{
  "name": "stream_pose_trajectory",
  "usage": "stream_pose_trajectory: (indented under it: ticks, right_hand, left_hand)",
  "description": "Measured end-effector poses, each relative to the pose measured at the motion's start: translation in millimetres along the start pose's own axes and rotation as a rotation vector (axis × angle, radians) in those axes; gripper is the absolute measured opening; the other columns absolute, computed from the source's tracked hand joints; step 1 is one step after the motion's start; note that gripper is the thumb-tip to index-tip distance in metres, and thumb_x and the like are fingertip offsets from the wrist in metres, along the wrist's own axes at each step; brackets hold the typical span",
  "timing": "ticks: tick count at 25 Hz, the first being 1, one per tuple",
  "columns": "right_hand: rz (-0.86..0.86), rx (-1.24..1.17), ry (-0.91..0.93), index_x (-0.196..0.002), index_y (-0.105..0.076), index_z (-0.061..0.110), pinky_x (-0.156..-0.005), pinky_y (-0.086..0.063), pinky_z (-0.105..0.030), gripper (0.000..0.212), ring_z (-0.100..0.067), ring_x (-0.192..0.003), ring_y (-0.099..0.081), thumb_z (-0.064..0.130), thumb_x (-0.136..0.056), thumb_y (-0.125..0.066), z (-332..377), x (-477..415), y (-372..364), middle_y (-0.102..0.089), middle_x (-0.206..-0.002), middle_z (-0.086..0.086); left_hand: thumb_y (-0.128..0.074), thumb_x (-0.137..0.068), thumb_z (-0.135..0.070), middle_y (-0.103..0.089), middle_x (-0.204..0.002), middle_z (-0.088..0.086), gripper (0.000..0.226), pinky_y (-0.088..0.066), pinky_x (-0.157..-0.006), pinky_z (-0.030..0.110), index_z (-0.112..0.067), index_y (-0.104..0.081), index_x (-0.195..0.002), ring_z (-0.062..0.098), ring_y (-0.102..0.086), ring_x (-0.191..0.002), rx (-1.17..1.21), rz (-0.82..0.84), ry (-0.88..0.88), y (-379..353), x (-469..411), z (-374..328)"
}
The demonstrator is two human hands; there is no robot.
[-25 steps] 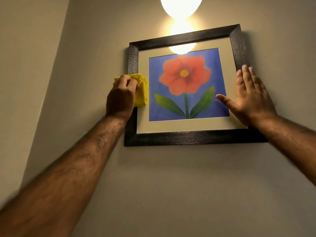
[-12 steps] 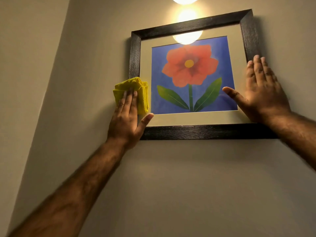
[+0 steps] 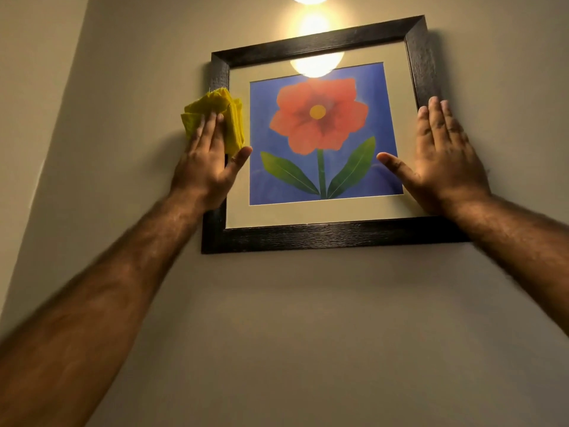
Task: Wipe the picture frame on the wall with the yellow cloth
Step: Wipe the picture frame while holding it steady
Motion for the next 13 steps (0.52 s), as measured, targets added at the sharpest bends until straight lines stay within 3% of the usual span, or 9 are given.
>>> stream_pose_trajectory:
  ticks: [8, 13]
  right_hand:
    - [-0.008, -0.015, -0.009, -0.163, -0.006, 0.002, -0.131, -0.005, -0.040, 0.110, -0.026, -0.162, 0.000, 0.082, -0.089, -0.022, 1.0, 2.0, -0.1, 0.000, -0.174, -0.015]
    - [-0.007, -0.008, -0.008, -0.162, -0.006, 0.001, -0.131, -0.005, -0.040, 0.110, -0.026, -0.162, 0.000, 0.082, -0.089, -0.022, 0.9, 2.1, 0.0, 0.000, -0.173, -0.016]
  left_hand:
    - [-0.010, -0.090, -0.079, 0.000, -0.170, 0.000, 0.094, -0.008, -0.124, 0.035, -0.018, -0.005, -0.161, 0.019, -0.003, -0.157, -0.001, 0.048, 0.027, -12.7, 136.6, -9.8]
    - [-0.004, -0.083, -0.085, -0.001, -0.171, 0.005, 0.105, -0.007, -0.127, 0.041, -0.015, -0.001, -0.161, 0.021, 0.000, -0.158, 0.007, 0.034, 0.056, -0.2, 42.1, -5.4]
Point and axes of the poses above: each hand's wrist, its own x-axis away from the middle knuckle, its own y-axis out of the back of the hand, z = x × y, the point moved 5 cm from there along -x, towards the middle knuckle
